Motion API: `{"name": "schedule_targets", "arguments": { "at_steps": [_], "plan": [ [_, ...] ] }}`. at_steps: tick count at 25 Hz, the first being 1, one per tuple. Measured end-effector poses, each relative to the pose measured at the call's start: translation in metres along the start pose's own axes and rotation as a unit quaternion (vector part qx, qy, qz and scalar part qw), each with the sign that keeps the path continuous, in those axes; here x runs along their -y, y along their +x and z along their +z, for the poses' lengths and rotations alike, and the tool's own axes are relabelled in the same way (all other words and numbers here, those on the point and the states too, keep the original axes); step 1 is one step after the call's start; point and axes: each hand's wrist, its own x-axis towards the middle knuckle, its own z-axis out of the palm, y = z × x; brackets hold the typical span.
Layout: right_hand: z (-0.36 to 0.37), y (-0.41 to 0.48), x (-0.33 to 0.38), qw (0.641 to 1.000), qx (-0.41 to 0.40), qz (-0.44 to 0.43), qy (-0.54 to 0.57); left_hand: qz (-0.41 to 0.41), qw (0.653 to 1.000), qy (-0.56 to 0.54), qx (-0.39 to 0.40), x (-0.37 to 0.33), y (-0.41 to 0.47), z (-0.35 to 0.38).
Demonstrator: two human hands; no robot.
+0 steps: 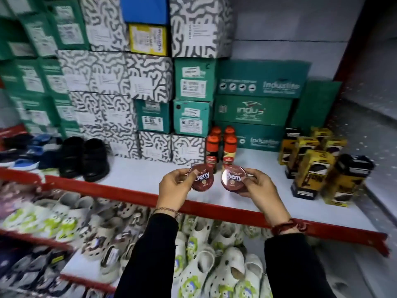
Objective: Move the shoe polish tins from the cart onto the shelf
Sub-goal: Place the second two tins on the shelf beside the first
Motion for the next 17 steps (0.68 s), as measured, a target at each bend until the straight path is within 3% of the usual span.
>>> {"name": "schedule_targets", "arguments": {
  "at_steps": [7,17],
  "plan": [
    [-0.077,-0.002,-0.015,0.967,-0.09,0.094,-0.22,-0.019,0.974,0.216,0.057,-0.003,0.0,0.061],
    [-0.081,0.001,-0.013,0.941,-0.081,0.136,-0.299,-0.005,0.926,0.351,0.135,0.0,0.003,0.088]
  ]
}}
